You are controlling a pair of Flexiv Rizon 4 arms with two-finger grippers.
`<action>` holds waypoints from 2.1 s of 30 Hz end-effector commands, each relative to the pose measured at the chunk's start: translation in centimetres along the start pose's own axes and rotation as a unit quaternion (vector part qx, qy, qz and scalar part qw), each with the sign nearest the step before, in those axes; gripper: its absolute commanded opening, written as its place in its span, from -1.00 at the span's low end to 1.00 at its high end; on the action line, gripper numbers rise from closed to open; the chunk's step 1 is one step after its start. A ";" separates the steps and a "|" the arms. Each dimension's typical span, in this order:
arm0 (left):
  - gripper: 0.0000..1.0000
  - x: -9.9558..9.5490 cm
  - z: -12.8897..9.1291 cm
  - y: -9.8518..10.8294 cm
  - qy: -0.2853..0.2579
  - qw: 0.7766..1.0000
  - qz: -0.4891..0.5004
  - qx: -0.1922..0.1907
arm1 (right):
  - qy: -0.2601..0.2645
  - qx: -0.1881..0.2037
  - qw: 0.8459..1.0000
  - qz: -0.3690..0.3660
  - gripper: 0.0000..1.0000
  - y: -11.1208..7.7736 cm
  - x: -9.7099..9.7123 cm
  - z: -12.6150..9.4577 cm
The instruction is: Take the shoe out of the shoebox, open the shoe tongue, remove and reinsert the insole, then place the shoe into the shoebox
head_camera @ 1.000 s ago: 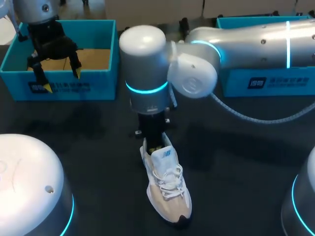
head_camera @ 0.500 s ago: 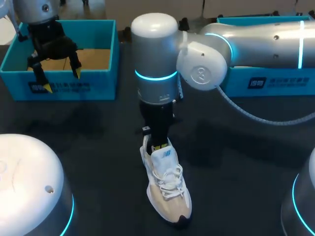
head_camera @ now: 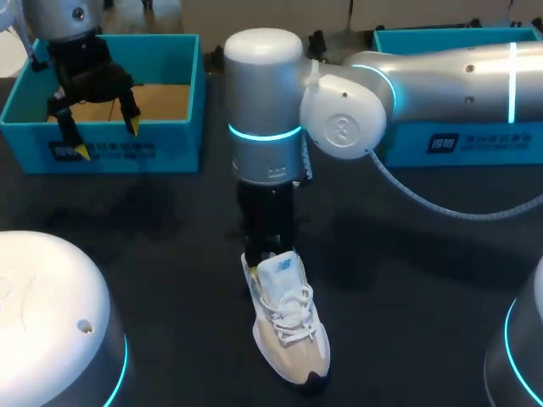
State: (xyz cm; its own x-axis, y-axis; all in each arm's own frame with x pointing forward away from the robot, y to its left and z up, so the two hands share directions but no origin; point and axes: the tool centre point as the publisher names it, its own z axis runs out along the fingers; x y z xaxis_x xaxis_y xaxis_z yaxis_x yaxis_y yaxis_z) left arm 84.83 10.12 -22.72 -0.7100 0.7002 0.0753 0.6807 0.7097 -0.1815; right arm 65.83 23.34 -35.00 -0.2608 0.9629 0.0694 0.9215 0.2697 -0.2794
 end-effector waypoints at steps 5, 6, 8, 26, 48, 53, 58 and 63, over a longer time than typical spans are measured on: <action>1.00 0.1 -0.1 0.0 0.000 1.000 0.000 -0.001 | -0.036 -0.003 0.999 -0.001 1.00 -0.1 1.1 0.0; 1.00 0.1 -0.1 0.0 0.000 1.000 0.000 -0.001 | -0.036 -0.005 0.999 0.000 1.00 -0.2 1.0 0.0; 1.00 0.1 -0.1 0.0 0.000 1.000 0.000 -0.001 | -0.038 -0.008 0.999 -0.001 1.00 -0.3 0.9 0.0; 1.00 0.1 -0.1 0.0 0.000 1.000 0.000 -0.001 | -0.051 -0.016 0.998 -0.043 1.00 0.5 -0.2 0.1; 1.00 0.1 -0.1 0.0 0.000 1.000 0.000 -0.001 | -0.049 -0.010 0.998 -0.034 1.00 -2.4 0.0 -1.3; 1.00 0.1 -0.1 0.0 0.000 1.000 0.000 -0.001 | -0.052 -0.010 0.998 -0.028 1.00 -3.6 0.1 -1.9; 1.00 0.1 -0.1 0.0 0.000 1.000 0.000 -0.001 | -0.058 -0.029 0.998 -0.027 1.00 -5.9 0.2 -2.9; 1.00 0.1 -0.1 0.0 0.000 1.000 0.000 -0.001 | -0.066 -0.055 0.995 -0.051 0.58 -7.7 0.4 -4.0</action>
State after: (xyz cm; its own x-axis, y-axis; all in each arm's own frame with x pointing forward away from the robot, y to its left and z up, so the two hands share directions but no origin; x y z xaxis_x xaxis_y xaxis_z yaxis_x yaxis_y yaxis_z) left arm 84.82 10.12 -22.71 -0.7098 0.7003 0.0754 0.6808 0.7096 -0.1815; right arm 60.68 22.40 -30.21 -0.3750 0.9263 -0.0357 0.9060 0.3581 -0.2256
